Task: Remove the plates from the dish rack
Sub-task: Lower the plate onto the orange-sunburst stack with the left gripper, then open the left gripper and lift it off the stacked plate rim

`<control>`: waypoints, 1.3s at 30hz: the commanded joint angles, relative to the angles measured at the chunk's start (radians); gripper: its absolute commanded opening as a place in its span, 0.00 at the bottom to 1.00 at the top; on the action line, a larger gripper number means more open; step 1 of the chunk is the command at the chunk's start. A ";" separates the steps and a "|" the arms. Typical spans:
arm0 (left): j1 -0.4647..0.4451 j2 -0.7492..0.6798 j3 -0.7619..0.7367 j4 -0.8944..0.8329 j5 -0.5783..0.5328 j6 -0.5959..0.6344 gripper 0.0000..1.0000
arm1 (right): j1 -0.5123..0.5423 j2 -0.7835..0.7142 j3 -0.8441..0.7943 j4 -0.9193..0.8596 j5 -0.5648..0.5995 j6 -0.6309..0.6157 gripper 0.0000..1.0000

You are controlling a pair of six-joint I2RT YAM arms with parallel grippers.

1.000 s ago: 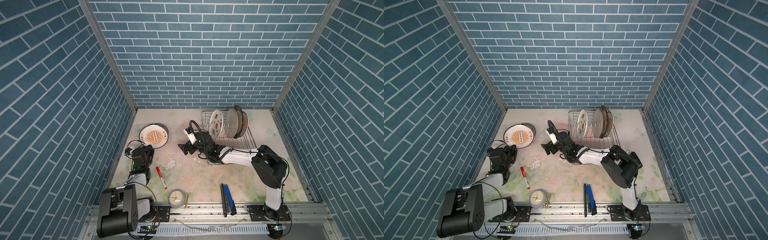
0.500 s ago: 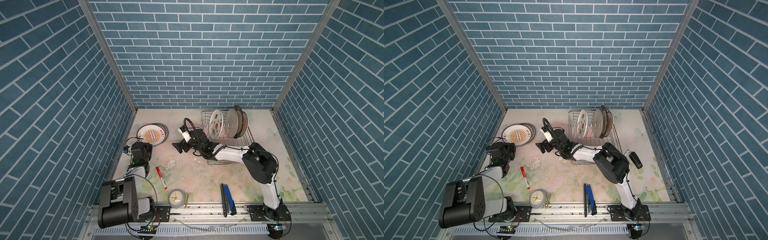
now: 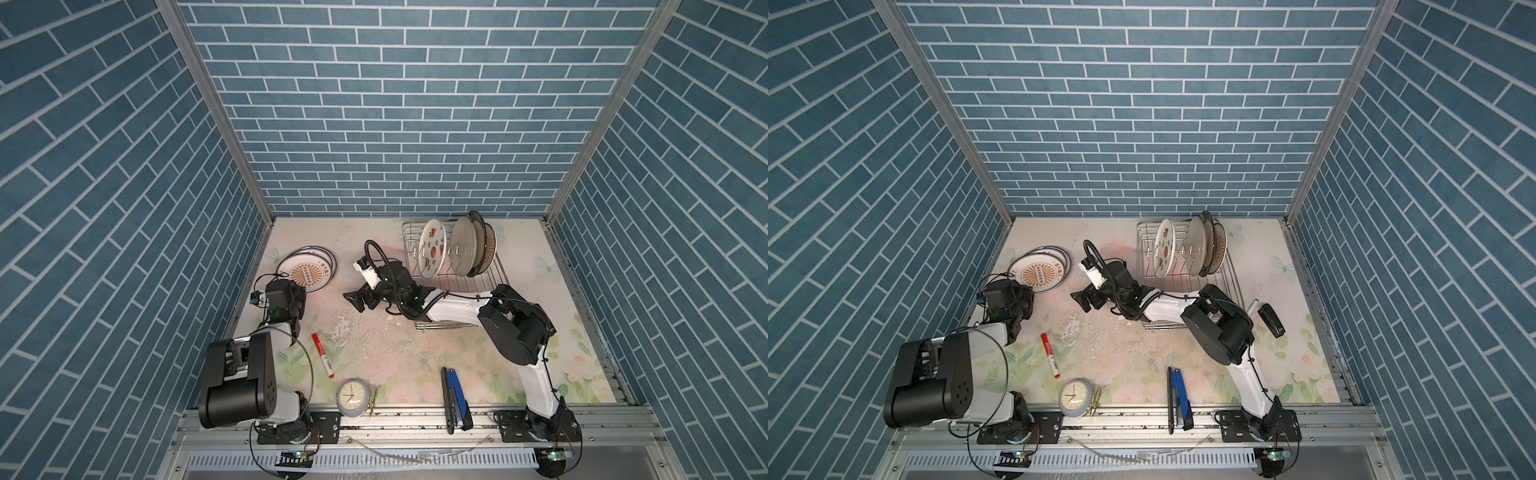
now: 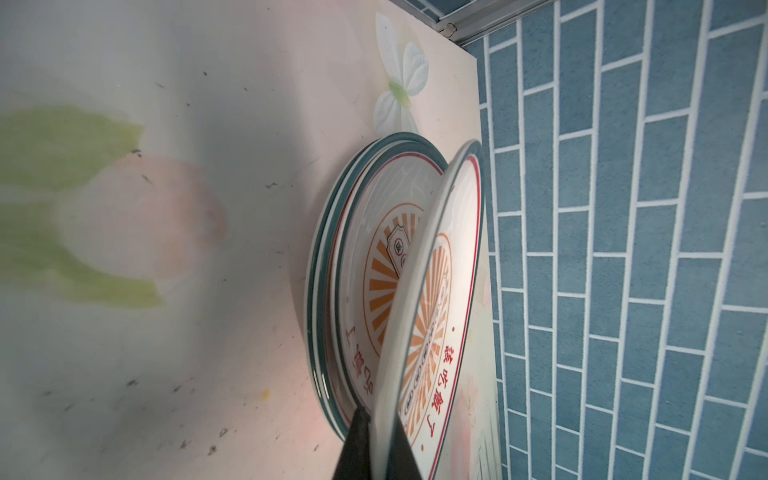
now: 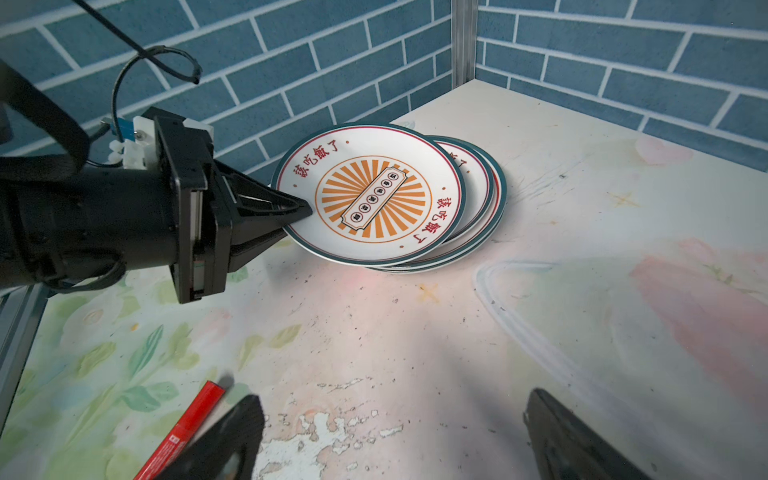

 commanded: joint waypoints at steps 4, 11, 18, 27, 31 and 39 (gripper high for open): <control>0.006 0.041 0.042 0.051 -0.001 -0.004 0.00 | 0.004 0.017 0.041 0.022 -0.024 -0.021 0.99; 0.005 0.082 0.049 0.065 0.002 -0.008 0.07 | 0.005 0.023 0.045 0.013 -0.012 -0.028 0.99; 0.006 0.098 0.069 0.027 0.004 -0.005 0.13 | 0.005 0.029 0.049 0.005 -0.003 -0.035 0.99; 0.006 0.109 0.100 -0.050 -0.015 -0.009 0.20 | 0.008 0.021 0.047 -0.012 0.009 -0.043 0.99; 0.005 0.092 0.116 -0.097 -0.031 0.003 0.25 | 0.009 0.027 0.053 -0.025 0.017 -0.051 0.99; 0.004 0.102 0.154 -0.145 -0.032 0.023 0.39 | 0.010 0.029 0.059 -0.050 0.039 -0.062 0.99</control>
